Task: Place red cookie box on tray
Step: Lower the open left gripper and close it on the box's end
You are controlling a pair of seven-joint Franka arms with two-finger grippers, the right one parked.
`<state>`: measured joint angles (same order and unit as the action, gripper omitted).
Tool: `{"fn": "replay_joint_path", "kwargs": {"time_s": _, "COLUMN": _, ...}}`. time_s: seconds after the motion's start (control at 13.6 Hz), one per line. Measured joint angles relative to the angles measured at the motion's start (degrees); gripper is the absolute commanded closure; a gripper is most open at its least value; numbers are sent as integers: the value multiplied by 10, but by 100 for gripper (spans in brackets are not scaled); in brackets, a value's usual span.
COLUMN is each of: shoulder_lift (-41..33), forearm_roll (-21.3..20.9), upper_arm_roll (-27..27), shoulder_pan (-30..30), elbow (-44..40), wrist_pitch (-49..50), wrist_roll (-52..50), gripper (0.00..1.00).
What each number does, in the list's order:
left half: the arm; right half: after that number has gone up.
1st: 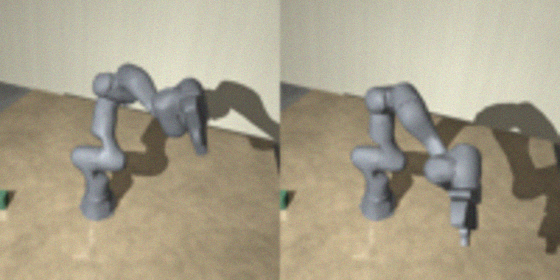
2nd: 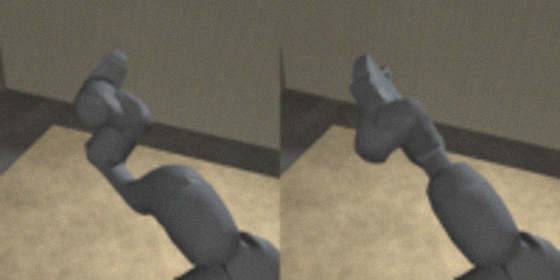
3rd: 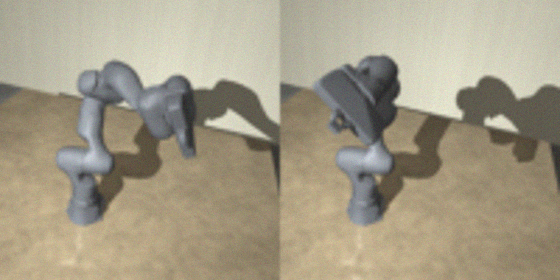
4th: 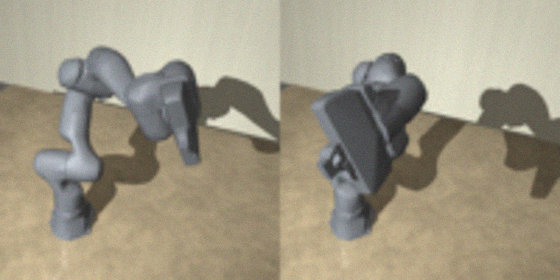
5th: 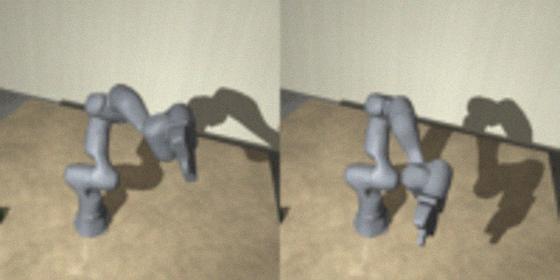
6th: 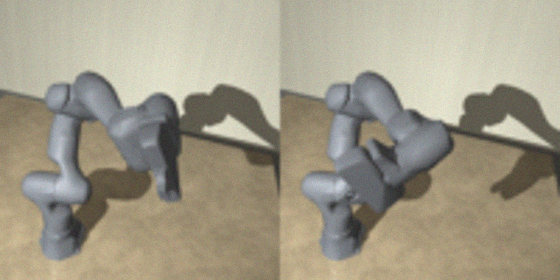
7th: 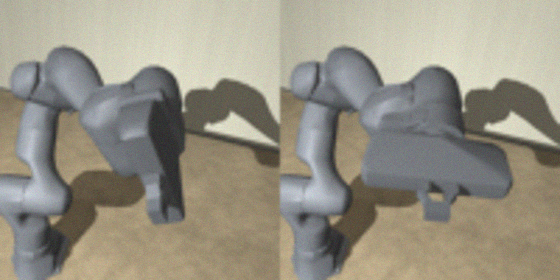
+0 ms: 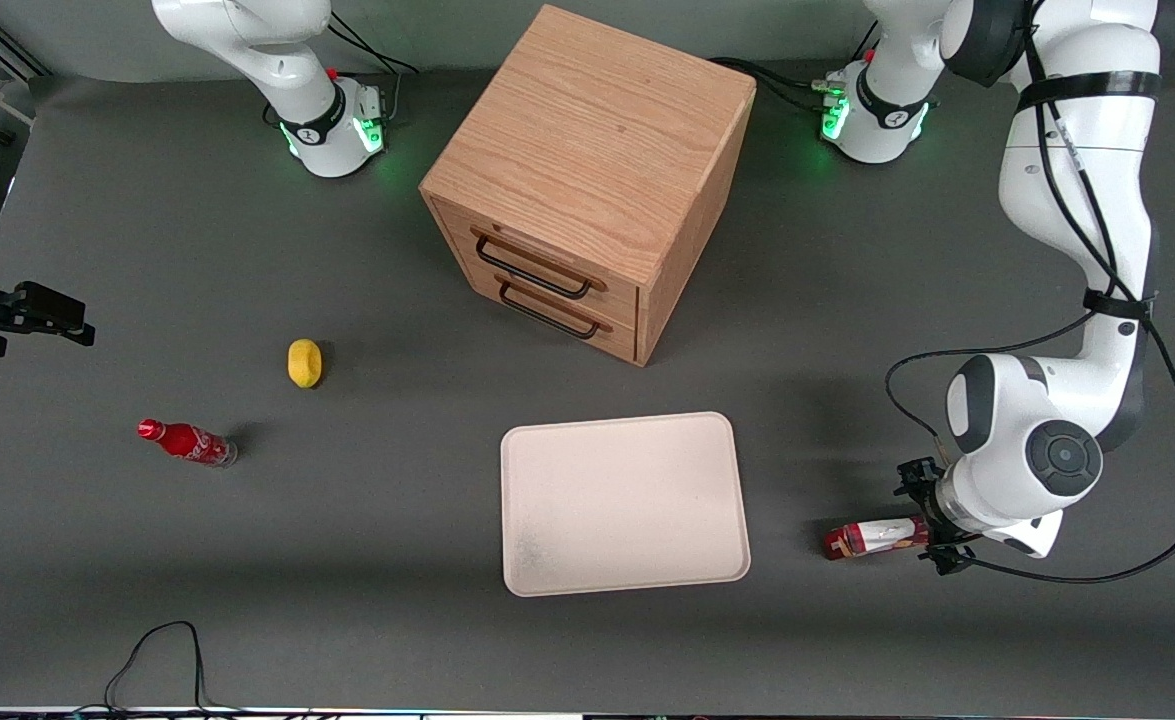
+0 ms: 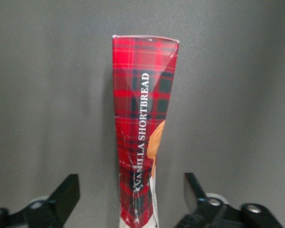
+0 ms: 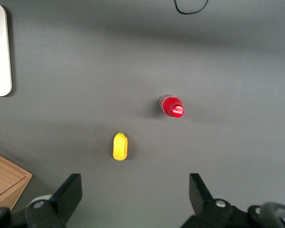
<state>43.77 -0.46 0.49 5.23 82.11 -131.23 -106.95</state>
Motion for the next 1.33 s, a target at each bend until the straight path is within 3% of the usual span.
{"fn": "replay_joint_path", "kwargs": {"time_s": 0.07, "shoulder_lift": 0, "forearm_roll": 0, "upper_arm_roll": 0, "shoulder_pan": 0, "elbow": 0, "wrist_pitch": 0, "wrist_roll": 0, "gripper": 81}}
{"fn": "replay_joint_path", "kwargs": {"time_s": 0.22, "shoulder_lift": 0, "forearm_roll": 0, "upper_arm_roll": 0, "shoulder_pan": 0, "elbow": 0, "wrist_pitch": 0, "wrist_roll": 0, "gripper": 98}}
{"fn": "replay_joint_path", "kwargs": {"time_s": 1.03, "shoulder_lift": -6, "forearm_roll": -5, "upper_arm_roll": -1, "shoulder_pan": -1, "elbow": -10, "wrist_pitch": 7, "wrist_roll": 5, "gripper": 100}}
{"fn": "replay_joint_path", "kwargs": {"time_s": 1.33, "shoulder_lift": -58, "forearm_roll": -5, "upper_arm_roll": -1, "shoulder_pan": -1, "elbow": -64, "wrist_pitch": 130, "wrist_roll": 6, "gripper": 100}}
